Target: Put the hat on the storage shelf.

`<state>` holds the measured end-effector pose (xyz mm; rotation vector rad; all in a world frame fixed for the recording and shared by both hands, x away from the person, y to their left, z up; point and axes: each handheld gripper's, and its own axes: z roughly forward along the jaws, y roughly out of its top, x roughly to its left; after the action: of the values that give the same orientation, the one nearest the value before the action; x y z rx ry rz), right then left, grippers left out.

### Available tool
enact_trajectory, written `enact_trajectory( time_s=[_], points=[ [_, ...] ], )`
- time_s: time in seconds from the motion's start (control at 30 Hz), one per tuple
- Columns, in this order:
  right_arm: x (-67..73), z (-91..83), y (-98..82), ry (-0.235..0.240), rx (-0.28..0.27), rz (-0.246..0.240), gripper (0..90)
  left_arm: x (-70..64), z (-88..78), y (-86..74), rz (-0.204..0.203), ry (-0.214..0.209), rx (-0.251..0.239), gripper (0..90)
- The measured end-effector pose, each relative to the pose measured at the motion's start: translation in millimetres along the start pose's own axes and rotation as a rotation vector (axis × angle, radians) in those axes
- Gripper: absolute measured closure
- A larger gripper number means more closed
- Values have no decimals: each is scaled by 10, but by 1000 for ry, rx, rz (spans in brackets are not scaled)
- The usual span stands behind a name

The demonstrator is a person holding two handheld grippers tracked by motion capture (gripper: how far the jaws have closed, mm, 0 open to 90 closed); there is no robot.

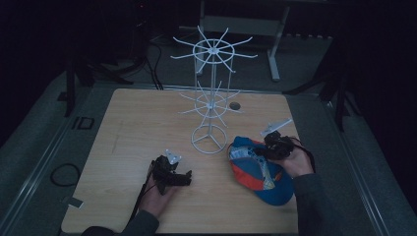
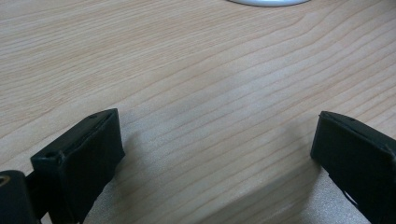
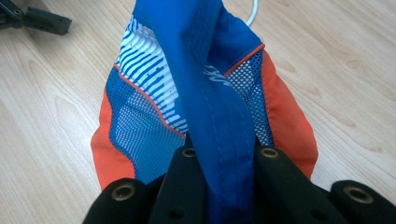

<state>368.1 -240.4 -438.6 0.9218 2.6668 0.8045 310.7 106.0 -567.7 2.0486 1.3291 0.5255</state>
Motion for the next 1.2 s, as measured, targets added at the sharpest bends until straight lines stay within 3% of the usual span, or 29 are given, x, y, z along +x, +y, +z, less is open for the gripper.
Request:
enact_trajectory(
  time_s=[1.2],
  points=[
    [112, -479, 34, -42, -159, 16, 876, 1, -1, 0, 1, -1, 1, 26]
  ],
)
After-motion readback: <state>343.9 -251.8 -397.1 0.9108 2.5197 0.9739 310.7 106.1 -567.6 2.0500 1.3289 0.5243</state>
